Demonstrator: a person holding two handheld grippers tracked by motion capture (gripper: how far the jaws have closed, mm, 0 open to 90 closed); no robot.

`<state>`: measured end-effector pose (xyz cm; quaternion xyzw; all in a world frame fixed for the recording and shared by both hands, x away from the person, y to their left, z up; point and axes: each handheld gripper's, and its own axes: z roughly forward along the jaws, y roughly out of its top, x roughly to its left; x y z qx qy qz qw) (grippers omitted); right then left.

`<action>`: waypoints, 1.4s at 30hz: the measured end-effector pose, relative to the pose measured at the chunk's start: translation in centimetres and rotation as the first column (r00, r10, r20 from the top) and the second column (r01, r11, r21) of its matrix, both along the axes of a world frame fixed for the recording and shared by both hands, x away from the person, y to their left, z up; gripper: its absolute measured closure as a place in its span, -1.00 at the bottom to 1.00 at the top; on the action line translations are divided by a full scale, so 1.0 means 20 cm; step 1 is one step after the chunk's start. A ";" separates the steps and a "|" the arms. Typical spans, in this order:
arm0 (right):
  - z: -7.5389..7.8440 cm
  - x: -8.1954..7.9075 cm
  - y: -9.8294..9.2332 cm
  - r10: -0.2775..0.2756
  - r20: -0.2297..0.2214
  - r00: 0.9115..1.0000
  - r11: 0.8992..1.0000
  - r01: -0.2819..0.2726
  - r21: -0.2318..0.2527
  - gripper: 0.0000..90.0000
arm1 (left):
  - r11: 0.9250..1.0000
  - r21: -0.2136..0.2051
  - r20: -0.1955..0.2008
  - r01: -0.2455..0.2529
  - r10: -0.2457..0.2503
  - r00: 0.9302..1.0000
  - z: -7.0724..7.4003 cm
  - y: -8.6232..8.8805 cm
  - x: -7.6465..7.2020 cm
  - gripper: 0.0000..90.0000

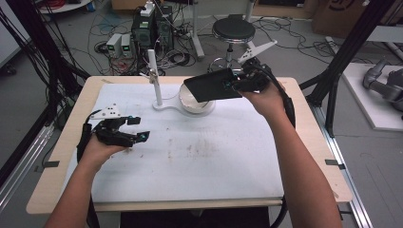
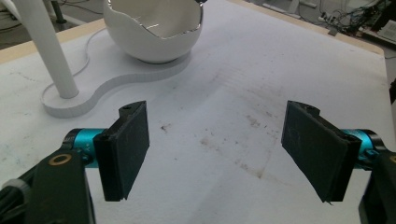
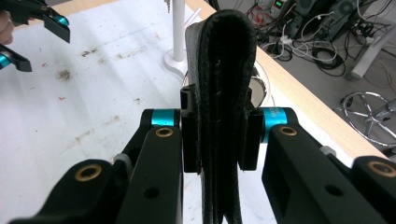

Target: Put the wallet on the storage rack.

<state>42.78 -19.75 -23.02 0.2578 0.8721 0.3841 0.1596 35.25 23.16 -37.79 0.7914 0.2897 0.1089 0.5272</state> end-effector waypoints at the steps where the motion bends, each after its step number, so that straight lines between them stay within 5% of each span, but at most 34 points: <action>1: 0.00 0.02 0.01 0.003 -0.003 1.000 1.000 -0.003 -0.004 0.70 | 1.000 0.000 0.000 0.000 0.000 1.000 0.00 0.00 0.00 -0.48; 8: -0.03 0.11 0.08 -0.016 -0.040 0.999 0.999 0.014 -0.044 0.70 | 0.999 -0.032 -0.011 0.017 -0.017 1.000 -0.01 0.00 0.00 -0.48; 23: -0.17 0.29 0.20 -0.043 -0.136 0.990 0.995 0.031 -0.095 0.69 | 1.000 -0.018 -0.025 0.025 -0.026 0.999 -0.02 -0.01 0.01 -0.48; 31: -0.14 0.37 0.27 -0.064 -0.174 0.983 0.984 0.033 -0.174 0.69 | 0.999 -0.015 -0.031 0.030 -0.031 0.999 -0.03 -0.01 0.01 -0.48; 42: -0.12 0.40 0.29 -0.082 -0.192 0.978 0.978 0.042 -0.204 0.69 | 0.999 -0.012 -0.033 0.036 -0.036 0.999 -0.04 -0.02 0.01 -0.48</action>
